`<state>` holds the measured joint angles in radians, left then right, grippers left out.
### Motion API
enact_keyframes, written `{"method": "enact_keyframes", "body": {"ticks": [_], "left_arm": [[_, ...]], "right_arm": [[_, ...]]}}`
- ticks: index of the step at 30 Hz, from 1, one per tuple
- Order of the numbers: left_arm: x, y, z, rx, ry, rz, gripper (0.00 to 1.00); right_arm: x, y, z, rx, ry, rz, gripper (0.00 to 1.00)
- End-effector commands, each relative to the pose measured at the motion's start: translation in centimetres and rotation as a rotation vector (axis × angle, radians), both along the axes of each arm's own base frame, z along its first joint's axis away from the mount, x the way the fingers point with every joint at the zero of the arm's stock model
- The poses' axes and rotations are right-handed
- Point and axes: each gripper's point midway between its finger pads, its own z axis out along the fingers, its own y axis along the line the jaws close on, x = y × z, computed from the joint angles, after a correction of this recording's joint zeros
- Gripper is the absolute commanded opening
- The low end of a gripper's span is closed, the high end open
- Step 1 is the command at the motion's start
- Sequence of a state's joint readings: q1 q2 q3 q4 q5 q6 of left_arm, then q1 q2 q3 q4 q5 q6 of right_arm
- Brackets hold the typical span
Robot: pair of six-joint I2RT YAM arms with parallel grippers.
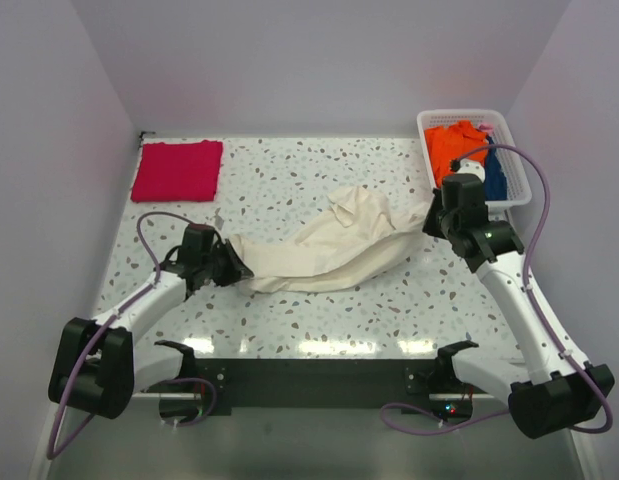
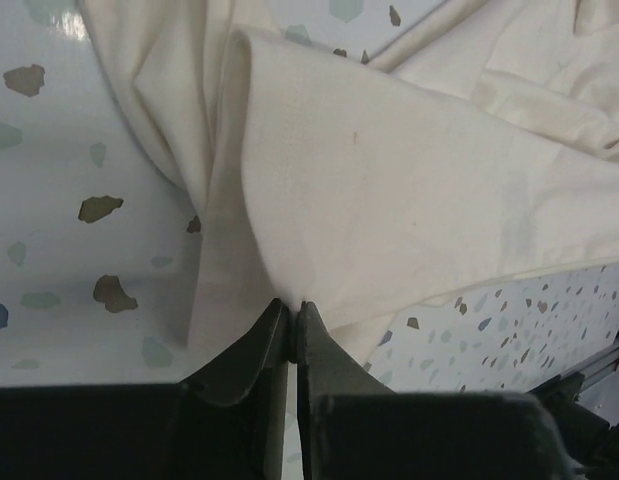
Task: Fold and stack the t-shirts
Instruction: Flatten the tshirt out
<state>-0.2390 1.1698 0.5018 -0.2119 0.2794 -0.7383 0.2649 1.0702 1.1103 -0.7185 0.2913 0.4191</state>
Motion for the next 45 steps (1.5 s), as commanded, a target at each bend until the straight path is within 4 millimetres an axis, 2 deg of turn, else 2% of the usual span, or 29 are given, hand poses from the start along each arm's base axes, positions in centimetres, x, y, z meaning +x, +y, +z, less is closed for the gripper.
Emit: {"method": "enact_keyframes", "body": {"ticks": [1,3,4,6,10,15,16,17,18,21,22,25,29,30,31,32,33,34,35,36,37,38,39,40,41,42,43,44,45], "left_arm": [[2.7,-0.3,3.5,0.023,-0.107,-0.015,0.08],[3.2,0.4,4.3,0.066,-0.120,-0.011,0.03],[4.0,0.4,5.8,0.074,-0.158,-0.007,0.00],[4.4,1.2,6.8,0.118,-0.173,0.003,0.00],[5.7,2.4,11.4,0.163,-0.277,0.046,0.00],[5.6,3.9,15.6,0.200,-0.357,0.102,0.00],[5.6,4.2,17.5,0.200,-0.407,0.123,0.00],[5.2,4.4,18.3,0.200,-0.417,0.126,0.00],[5.2,4.9,20.5,0.203,-0.471,0.155,0.00],[4.8,5.7,23.6,0.206,-0.537,0.195,0.00],[4.7,5.8,25.7,0.195,-0.585,0.210,0.00],[5.2,6.0,28.9,0.179,-0.658,0.240,0.00],[8.9,5.3,31.4,0.144,-0.733,0.272,0.00],[10.9,4.9,30.2,0.151,-0.702,0.275,0.00],[12.3,4.8,31.0,0.147,-0.719,0.287,0.00],[13.9,4.7,32.0,0.138,-0.754,0.304,0.00],[16.5,4.6,30.6,0.169,-0.730,0.308,0.00],[18.1,4.7,32.3,0.167,-0.782,0.324,0.00],[19.8,4.6,34.1,0.149,-0.850,0.336,0.00],[22.6,4.9,35.3,0.166,-0.888,0.337,0.00],[23.9,5.1,36.5,0.168,-0.918,0.342,0.00],[25.3,5.2,37.6,0.160,-0.935,0.334,0.00],[27.7,5.9,40.6,0.140,-0.999,0.335,0.00],[28.5,5.3,42.1,0.104,-1.031,0.279,0.00],[29.3,5.6,43.7,0.092,-1.059,0.278,0.00],[30.0,6.5,47.6,0.078,-1.147,0.291,0.00],[29.9,6.6,49.5,0.067,-1.194,0.267,0.00],[29.7,7.1,51.2,0.065,-1.240,0.268,0.00],[29.1,8.4,53.9,0.067,-1.309,0.287,0.00]], "right_arm": [[0.8,0.3,1.1,0.023,-0.045,0.007,0.00],[0.8,0.3,1.2,0.020,-0.046,0.008,0.00],[0.8,0.3,1.5,0.020,-0.050,0.006,0.00],[0.6,0.2,1.8,0.019,-0.056,0.006,0.00],[0.1,0.0,2.8,0.024,-0.075,0.005,0.00],[-1.3,-0.3,3.9,0.033,-0.095,0.004,0.00],[-1.7,-0.3,4.5,0.039,-0.111,0.006,0.00],[-1.9,-0.5,4.8,0.041,-0.117,0.002,0.00],[-2.3,-0.5,5.0,0.044,-0.120,0.003,0.00],[-3.3,-0.7,6.5,0.063,-0.158,0.003,0.00],[-3.5,-0.5,7.4,0.079,-0.183,0.010,0.00],[-3.1,0.3,9.6,0.129,-0.235,0.033,0.00],[1.1,3.5,11.5,0.212,-0.269,0.113,0.00],[4.1,5.1,10.5,0.234,-0.240,0.147,0.00],[5.7,5.7,12.1,0.251,-0.278,0.160,0.00],[7.5,6.4,12.3,0.258,-0.284,0.168,0.00],[10.9,7.5,11.3,0.262,-0.279,0.177,0.00],[13.0,8.0,13.8,0.271,-0.338,0.182,0.00],[14.7,8.3,14.5,0.271,-0.361,0.184,0.00],[18.2,9.1,12.2,0.259,-0.329,0.187,0.00],[19.8,9.1,16.9,0.279,-0.430,0.193,0.00],[21.1,9.3,18.0,0.285,-0.450,0.204,0.00],[23.4,9.8,20.9,0.298,-0.517,0.214,0.00],[23.9,9.8,22.8,0.301,-0.557,0.217,0.00],[24.4,9.7,24.2,0.297,-0.586,0.220,0.00],[24.3,9.7,26.6,0.300,-0.649,0.227,0.00],[23.5,9.0,30.8,0.303,-0.761,0.213,0.00],[22.8,8.5,33.5,0.299,-0.851,0.204,0.00],[22.9,8.1,33.9,0.290,-0.874,0.190,0.00]]}}
